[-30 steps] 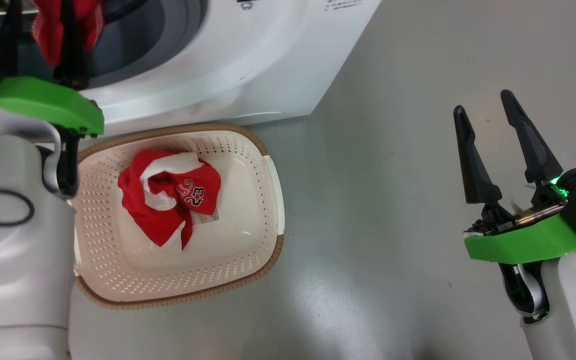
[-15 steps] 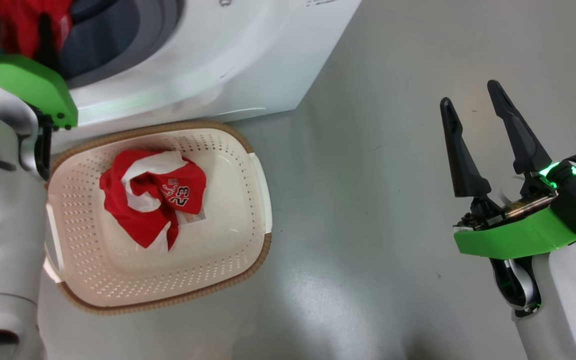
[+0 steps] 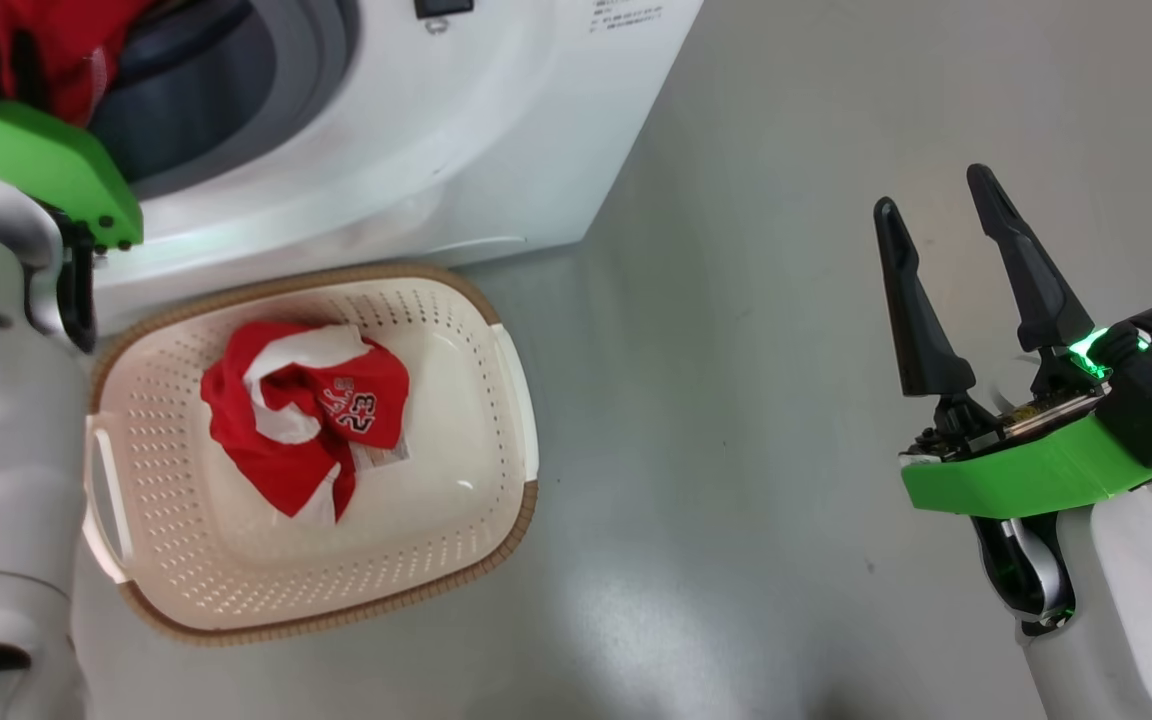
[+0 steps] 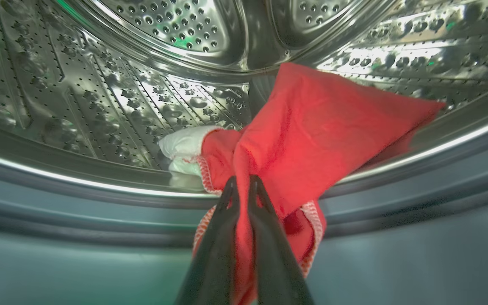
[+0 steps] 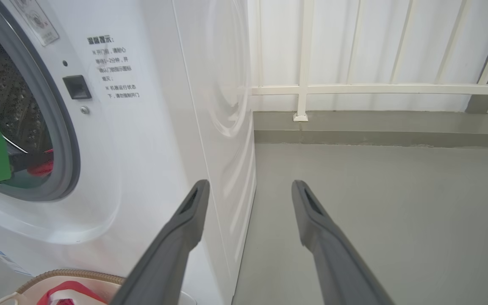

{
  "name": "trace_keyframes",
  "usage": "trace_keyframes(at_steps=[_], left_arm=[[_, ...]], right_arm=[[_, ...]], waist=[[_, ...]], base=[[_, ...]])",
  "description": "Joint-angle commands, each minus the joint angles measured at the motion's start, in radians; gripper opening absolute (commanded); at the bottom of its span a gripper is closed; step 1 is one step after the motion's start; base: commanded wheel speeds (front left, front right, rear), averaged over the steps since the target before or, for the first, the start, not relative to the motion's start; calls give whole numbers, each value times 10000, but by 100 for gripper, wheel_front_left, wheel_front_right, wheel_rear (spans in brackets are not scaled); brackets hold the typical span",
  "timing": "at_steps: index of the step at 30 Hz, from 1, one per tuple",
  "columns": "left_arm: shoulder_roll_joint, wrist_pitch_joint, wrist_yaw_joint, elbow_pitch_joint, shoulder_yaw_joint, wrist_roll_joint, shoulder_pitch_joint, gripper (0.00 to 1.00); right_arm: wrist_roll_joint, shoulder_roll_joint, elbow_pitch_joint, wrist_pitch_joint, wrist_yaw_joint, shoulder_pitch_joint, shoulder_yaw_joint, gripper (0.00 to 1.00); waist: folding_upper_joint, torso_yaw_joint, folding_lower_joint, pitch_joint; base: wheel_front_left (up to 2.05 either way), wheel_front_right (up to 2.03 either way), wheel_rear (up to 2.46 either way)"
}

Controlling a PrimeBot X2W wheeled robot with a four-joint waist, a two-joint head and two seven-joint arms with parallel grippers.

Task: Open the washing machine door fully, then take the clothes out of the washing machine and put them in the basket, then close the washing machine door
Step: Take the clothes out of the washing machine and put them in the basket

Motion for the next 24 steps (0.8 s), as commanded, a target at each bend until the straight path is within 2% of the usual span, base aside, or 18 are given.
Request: trace_keyframes(at_steps=[1,10,24], left_arm=[[352,-291,-155,-199,206,-201,319,0],[134,-1022,-848,-1167,678,-963,1502,0],[-271,-1039,-911,-4915,1166,-816,4553,0]], right_arm=[[13,28,-193,-63,65,190,176,100],[-22,-35,-121,-63,65,527,101,100],[-27,-88,46,-63,65,1155,151,100]], waist=[[-1,63,0,-237],[-1,385,0,-1007],[-1,555,0,-2432]], base=[[0,0,0],[0,0,0],[0,0,0]])
